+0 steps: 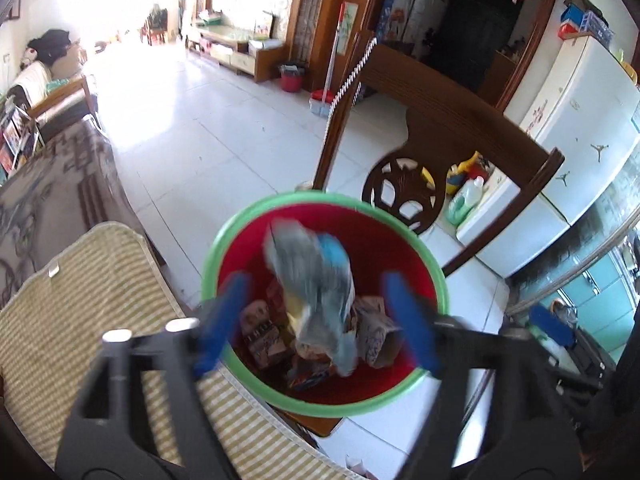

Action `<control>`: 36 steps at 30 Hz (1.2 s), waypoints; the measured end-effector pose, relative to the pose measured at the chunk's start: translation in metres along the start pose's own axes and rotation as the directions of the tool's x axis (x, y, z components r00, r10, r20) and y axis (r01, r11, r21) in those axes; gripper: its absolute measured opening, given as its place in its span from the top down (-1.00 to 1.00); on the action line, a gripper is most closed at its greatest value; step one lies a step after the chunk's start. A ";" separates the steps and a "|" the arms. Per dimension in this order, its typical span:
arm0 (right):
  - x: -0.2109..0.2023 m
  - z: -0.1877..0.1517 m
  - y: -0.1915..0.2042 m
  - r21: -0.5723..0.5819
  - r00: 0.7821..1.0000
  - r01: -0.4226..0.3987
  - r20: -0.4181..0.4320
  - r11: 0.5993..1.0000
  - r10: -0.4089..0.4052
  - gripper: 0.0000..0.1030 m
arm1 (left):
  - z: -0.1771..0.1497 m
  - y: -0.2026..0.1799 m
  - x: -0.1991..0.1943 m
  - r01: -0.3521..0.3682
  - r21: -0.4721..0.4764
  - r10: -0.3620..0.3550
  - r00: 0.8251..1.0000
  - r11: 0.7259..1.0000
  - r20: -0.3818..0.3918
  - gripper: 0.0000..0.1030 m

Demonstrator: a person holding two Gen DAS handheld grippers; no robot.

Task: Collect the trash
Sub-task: 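Release the paper ball into the bucket with right tool while left releases the blue-white wrapper, then grasp the pink wrapper with left tool while right moves to the brown cigarette box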

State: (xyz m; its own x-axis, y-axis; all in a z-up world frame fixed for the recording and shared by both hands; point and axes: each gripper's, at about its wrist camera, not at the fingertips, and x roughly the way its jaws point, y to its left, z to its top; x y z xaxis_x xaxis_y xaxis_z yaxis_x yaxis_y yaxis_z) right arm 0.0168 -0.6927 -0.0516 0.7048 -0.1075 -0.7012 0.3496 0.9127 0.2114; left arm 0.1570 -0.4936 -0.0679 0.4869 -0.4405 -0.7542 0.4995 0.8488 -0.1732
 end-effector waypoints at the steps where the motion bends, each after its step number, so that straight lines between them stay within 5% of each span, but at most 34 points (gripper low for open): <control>1: -0.002 -0.001 0.003 -0.003 1.000 -0.005 0.001 1.000 0.005 -0.43 | -0.001 0.004 -0.006 0.010 -0.014 -0.010 1.000 1.000 0.014 -0.51; 7: 0.004 -0.003 0.036 -0.047 0.997 -0.071 -0.011 0.996 0.070 -0.43 | -0.023 0.045 -0.034 -0.016 -0.137 0.019 1.000 0.990 0.023 -0.61; 14: 0.024 -0.019 0.120 -0.164 0.980 -0.190 -0.098 0.968 0.176 -0.43 | -0.088 0.151 -0.081 -0.219 -0.338 0.232 0.973 0.915 -0.003 -0.61; 18: 0.030 -0.037 0.179 -0.232 0.962 -0.257 -0.153 0.938 0.226 -0.43 | -0.129 0.235 -0.118 -0.362 -0.471 0.388 0.921 0.805 -0.044 -0.61; 20: 0.031 -0.046 0.205 -0.259 0.955 -0.279 -0.171 0.925 0.241 -0.43 | -0.152 0.292 -0.145 -0.431 -0.561 0.470 0.879 0.707 -0.083 -0.61; 22: 0.029 -0.057 0.230 -0.287 0.952 -0.290 -0.185 0.913 0.244 -0.43 | -0.171 0.339 -0.163 -0.468 -0.624 0.506 0.852 0.625 -0.133 -0.61; 24: 0.027 -0.069 0.251 -0.311 0.950 -0.295 -0.198 0.903 0.242 -0.43 | -0.186 0.380 -0.175 -0.483 -0.664 0.506 0.844 0.571 -0.180 -0.61; 26: 0.023 -0.084 0.274 -0.329 0.949 -0.297 -0.209 0.896 0.238 -0.43 | -0.195 0.414 -0.189 -0.509 -0.685 0.543 0.817 0.521 -0.195 -0.61; 30: 0.019 -0.107 0.307 -0.327 0.945 -0.302 -0.227 0.895 0.236 -0.43 | -0.203 0.462 -0.190 -0.539 -0.673 0.546 0.804 0.506 -0.234 -0.61; 36: 0.010 -0.139 0.353 -0.356 0.949 -0.285 -0.237 0.890 0.209 -0.43 | -0.212 0.504 -0.171 -0.543 -0.628 0.515 0.820 0.558 -0.251 -0.61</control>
State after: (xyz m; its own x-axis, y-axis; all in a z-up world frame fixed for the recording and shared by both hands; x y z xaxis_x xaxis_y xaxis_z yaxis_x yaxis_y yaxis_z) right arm 0.0614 -0.3174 -0.0783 0.5955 0.1827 -0.7823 -0.1097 0.9832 0.1461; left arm 0.1736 0.0717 -0.1601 0.4767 0.1493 -0.8663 -0.4352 0.8963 -0.0850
